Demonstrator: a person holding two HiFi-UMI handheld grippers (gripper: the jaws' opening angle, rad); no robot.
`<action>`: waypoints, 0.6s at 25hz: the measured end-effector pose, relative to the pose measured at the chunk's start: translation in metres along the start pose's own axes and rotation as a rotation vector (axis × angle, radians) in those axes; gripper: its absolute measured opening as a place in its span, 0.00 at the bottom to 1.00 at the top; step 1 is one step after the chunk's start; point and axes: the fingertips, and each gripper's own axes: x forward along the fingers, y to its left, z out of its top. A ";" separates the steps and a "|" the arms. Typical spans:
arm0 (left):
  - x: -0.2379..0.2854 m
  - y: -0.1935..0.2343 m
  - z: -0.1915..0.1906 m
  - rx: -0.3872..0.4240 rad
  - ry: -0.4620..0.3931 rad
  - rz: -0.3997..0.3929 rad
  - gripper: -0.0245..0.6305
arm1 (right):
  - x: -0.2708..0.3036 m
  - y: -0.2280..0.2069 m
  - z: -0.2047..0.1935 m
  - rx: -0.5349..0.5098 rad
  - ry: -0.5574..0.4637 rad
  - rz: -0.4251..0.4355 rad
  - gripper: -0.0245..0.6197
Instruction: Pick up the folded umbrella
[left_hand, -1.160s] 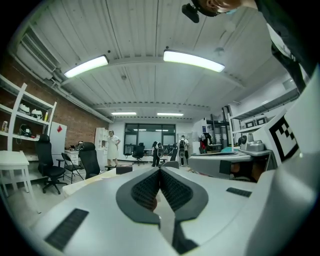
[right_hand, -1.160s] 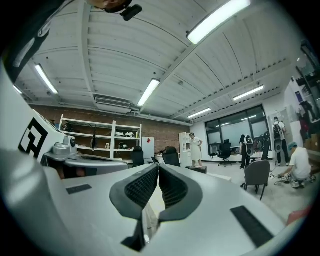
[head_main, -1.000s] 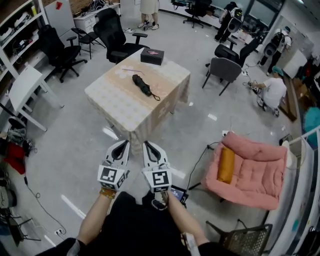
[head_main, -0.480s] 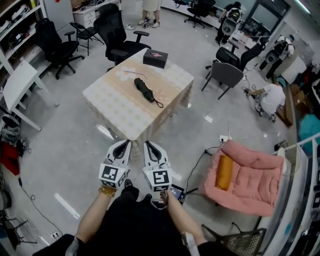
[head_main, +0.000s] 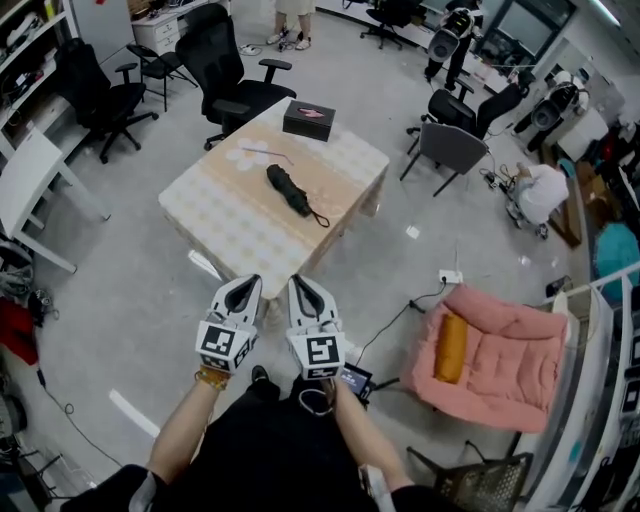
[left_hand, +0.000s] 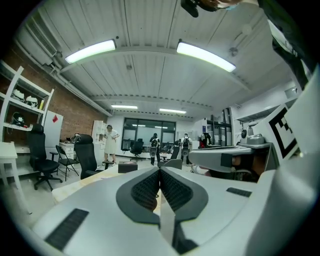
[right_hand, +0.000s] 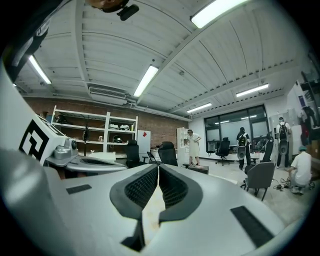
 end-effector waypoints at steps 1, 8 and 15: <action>0.007 0.002 -0.001 0.001 0.003 0.002 0.06 | 0.006 -0.005 0.000 -0.005 -0.003 0.004 0.06; 0.075 -0.002 -0.004 0.008 0.026 0.049 0.06 | 0.040 -0.070 -0.004 0.003 -0.007 0.047 0.06; 0.163 -0.018 -0.003 -0.033 0.027 0.187 0.06 | 0.066 -0.152 -0.009 -0.031 0.019 0.200 0.06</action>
